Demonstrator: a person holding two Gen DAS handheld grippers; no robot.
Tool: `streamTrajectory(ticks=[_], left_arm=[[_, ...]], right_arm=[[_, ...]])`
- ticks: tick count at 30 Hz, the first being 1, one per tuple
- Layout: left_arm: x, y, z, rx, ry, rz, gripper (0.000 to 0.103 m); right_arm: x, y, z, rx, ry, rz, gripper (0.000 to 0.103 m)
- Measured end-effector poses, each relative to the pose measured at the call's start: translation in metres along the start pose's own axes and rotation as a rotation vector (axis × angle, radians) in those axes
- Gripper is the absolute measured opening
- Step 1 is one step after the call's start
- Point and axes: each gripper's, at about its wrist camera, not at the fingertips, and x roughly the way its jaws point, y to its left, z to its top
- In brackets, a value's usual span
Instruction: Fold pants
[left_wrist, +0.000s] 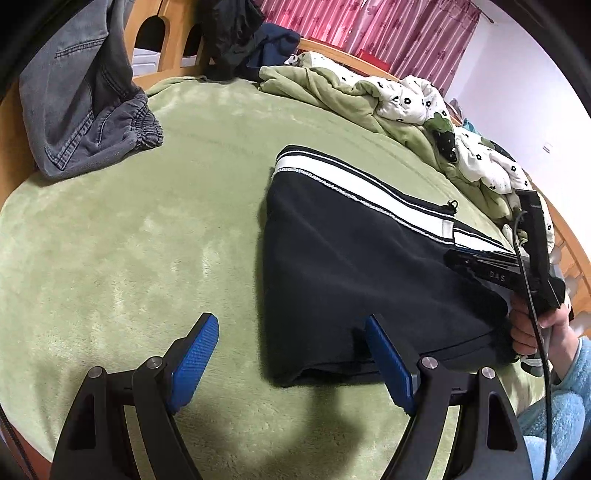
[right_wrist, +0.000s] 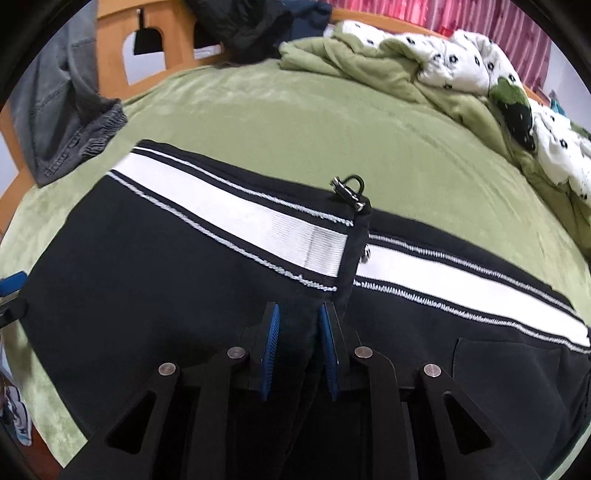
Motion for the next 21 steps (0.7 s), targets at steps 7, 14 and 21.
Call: streamTrajectory(ticks=[7,14,21], left_arm=[[-0.005,0.002,-0.003,0.019,-0.023,0.011,0.080],[-0.004,0.003,0.002,0.005,-0.028,0.022,0.080],[0.010,0.022,-0.014,-0.153,0.038,-0.196,0.080]], right_arm=[[-0.046,-0.041,0.003,0.145,-0.174,0.088,0.002],[-0.005,-0.053,-0.018,0.205,0.017,0.081,0.001],[-0.057,-0.027,-0.035,0.090,-0.039,0.057,0.015]])
